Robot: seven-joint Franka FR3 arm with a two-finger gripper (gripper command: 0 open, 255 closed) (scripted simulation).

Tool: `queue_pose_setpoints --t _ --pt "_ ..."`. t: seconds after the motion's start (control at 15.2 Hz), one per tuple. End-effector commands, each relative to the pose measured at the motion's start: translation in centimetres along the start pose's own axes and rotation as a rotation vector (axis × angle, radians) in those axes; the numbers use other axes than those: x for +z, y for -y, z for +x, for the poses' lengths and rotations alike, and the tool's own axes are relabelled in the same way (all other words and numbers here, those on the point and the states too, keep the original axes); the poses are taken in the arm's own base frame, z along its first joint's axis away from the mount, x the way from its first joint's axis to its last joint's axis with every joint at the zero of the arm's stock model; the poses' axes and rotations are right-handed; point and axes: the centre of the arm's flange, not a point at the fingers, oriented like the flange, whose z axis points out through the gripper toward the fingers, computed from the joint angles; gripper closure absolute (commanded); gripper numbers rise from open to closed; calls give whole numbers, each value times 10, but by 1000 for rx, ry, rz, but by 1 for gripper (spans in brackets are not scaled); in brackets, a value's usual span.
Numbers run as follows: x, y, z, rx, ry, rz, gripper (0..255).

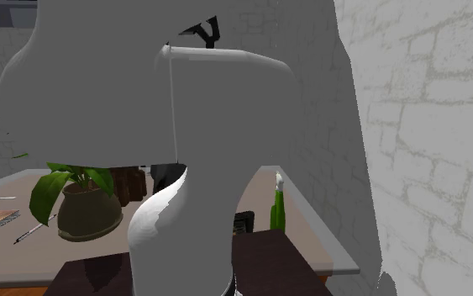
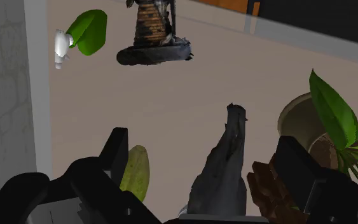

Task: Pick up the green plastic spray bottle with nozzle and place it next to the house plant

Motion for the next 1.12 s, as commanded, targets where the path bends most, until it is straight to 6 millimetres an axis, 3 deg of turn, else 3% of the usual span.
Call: queue_pose_setpoints --t 0.0,1.06 --pt "0 0 0 0 0 0 0" --pt "168 -134 22 90 59 36 0"
